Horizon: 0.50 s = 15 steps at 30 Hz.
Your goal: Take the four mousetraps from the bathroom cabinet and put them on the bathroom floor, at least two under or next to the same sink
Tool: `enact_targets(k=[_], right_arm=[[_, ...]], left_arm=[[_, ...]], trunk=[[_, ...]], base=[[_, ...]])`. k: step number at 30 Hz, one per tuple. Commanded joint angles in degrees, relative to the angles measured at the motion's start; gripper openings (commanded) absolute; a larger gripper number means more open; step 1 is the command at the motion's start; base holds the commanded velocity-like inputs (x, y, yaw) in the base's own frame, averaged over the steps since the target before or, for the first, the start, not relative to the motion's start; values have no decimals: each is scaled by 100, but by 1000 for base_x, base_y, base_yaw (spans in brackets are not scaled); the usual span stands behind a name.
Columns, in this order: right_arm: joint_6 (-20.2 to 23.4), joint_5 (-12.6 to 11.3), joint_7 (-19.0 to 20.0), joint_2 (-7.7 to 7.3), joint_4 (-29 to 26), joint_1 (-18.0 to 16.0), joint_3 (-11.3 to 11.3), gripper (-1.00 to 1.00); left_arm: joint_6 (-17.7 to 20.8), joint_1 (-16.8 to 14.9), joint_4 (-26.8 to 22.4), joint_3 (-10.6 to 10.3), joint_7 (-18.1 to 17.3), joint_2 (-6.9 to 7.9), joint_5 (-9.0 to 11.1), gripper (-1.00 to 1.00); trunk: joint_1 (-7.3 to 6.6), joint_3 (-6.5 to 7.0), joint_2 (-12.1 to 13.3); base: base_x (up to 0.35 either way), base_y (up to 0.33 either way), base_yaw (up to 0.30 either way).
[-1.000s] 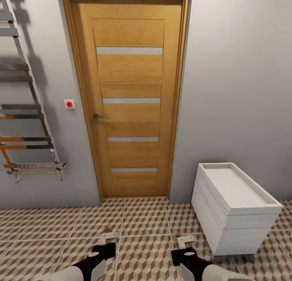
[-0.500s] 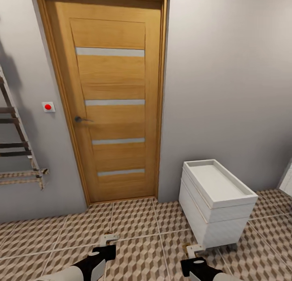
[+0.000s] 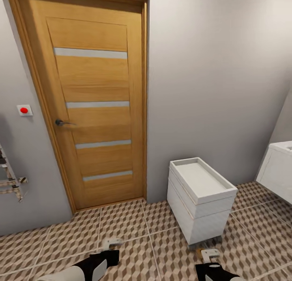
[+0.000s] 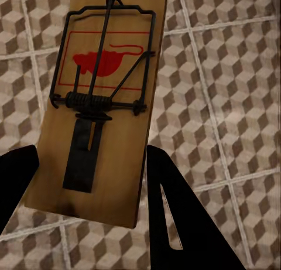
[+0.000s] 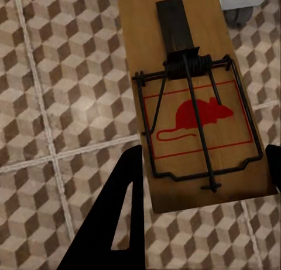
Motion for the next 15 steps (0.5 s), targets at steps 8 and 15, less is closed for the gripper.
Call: enact_targets(k=[8, 15], right_arm=[[186, 51, 139, -127, 11, -7, -347, -100], [208, 6, 143, -131, 11, -8, -360, -100]], left_arm=[[81, -2, 0, -58, -735, -81, -104, -100], [90, -2, 7, -58, -980, -102, -379, -100]], trunk=[[0, 31, -3], [0, 63, -3]], base=[[0, 0, -231], [0, 0, -231]])
